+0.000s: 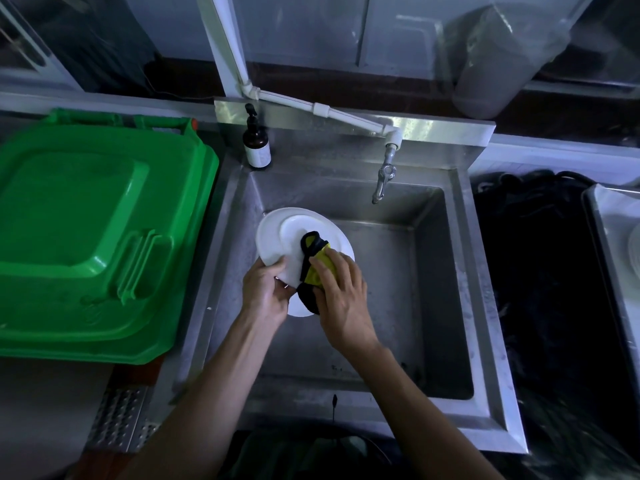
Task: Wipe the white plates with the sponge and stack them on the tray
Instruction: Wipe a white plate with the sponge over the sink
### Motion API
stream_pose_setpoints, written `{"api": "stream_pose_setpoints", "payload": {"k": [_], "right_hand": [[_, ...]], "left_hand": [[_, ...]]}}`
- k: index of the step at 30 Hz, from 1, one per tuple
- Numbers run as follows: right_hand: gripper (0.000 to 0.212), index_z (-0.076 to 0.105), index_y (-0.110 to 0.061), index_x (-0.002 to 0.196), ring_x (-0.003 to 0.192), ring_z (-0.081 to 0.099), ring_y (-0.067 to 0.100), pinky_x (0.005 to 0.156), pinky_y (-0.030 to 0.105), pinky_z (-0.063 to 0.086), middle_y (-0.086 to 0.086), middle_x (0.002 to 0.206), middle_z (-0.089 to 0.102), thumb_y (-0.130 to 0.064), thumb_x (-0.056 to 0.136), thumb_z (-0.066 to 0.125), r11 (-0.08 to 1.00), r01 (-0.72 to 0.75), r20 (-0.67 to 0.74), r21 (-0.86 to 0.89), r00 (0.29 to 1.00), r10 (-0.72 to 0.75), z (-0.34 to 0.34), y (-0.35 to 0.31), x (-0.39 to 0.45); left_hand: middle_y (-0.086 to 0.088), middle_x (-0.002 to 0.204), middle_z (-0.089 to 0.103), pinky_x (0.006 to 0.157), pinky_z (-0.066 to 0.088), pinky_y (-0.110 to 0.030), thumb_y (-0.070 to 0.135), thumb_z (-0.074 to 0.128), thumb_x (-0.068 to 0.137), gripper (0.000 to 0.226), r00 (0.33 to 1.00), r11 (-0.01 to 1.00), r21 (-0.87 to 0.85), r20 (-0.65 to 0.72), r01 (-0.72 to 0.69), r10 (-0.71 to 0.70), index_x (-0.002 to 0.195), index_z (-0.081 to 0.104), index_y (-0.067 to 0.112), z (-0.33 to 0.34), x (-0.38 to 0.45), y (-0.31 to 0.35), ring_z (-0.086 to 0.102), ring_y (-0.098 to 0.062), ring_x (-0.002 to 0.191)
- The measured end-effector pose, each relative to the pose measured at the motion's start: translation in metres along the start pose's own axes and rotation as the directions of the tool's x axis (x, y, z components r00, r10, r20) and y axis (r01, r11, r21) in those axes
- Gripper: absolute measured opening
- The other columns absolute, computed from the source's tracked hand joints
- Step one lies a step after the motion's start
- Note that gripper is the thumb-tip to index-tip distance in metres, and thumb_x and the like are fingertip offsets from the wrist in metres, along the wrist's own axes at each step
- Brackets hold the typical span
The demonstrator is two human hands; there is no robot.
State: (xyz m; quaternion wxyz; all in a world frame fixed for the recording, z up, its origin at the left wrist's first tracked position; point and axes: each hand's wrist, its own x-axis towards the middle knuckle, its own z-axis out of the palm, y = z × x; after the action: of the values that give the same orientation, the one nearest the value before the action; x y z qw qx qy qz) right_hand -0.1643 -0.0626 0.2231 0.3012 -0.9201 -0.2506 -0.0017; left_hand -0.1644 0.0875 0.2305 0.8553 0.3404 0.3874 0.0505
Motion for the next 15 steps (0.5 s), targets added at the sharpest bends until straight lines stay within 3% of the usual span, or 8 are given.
{"api": "stream_pose_setpoints", "payload": {"k": [2, 4, 11, 15], "right_hand": [[0.046, 0.048, -0.014, 0.144, 0.136, 0.034, 0.035, 0.106, 0.052, 0.037, 0.01, 0.153, 0.036, -0.013, 0.098, 0.049, 0.995, -0.08, -0.018, 0.058, 0.997, 0.082, -0.003, 0.007, -0.002], [0.045, 0.048, -0.011, 0.144, 0.133, 0.035, 0.037, 0.108, 0.054, 0.034, 0.011, 0.153, 0.036, -0.01, 0.099, 0.049, 0.984, -0.143, -0.024, 0.109, 0.989, 0.147, -0.008, 0.014, 0.0], [0.053, 0.045, -0.008, 0.146, 0.132, 0.033, 0.034, 0.114, 0.047, 0.03, 0.012, 0.152, 0.037, -0.004, 0.093, 0.048, 0.959, -0.216, -0.044, 0.183, 0.973, 0.228, -0.019, 0.033, 0.015], [0.058, 0.041, -0.01, 0.148, 0.133, 0.031, 0.034, 0.115, 0.047, 0.028, 0.011, 0.153, 0.034, 0.003, 0.093, 0.049, 0.936, -0.287, -0.016, 0.203, 0.955, 0.296, -0.024, 0.048, 0.025]], "left_hand": [[-0.019, 0.125, 0.07, 0.074, 0.062, -0.041, -0.001, 0.057, 0.095, 0.037, 1.0, 1.0, 0.011, 0.021, -0.002, 0.001, 0.131, 0.064, 0.006, 0.0, -0.002, 0.001, 0.068, -0.036, 0.114], [-0.016, 0.125, 0.071, 0.069, 0.062, -0.04, -0.001, 0.057, 0.096, 0.035, 0.999, 1.0, 0.0, 0.032, 0.014, -0.014, 0.128, 0.065, 0.008, -0.002, -0.002, 0.003, 0.068, -0.033, 0.113], [-0.009, 0.115, 0.075, 0.073, 0.062, -0.04, 0.0, 0.06, 0.093, 0.029, 0.984, 0.997, 0.063, 0.173, 0.041, -0.051, 0.118, 0.068, 0.009, -0.019, 0.002, 0.015, 0.071, -0.026, 0.106], [-0.009, 0.118, 0.073, 0.078, 0.061, -0.046, 0.003, 0.063, 0.085, 0.043, 0.958, 0.99, 0.14, 0.279, 0.025, -0.063, 0.128, 0.063, 0.007, -0.026, 0.0, 0.02, 0.07, -0.027, 0.107]]}}
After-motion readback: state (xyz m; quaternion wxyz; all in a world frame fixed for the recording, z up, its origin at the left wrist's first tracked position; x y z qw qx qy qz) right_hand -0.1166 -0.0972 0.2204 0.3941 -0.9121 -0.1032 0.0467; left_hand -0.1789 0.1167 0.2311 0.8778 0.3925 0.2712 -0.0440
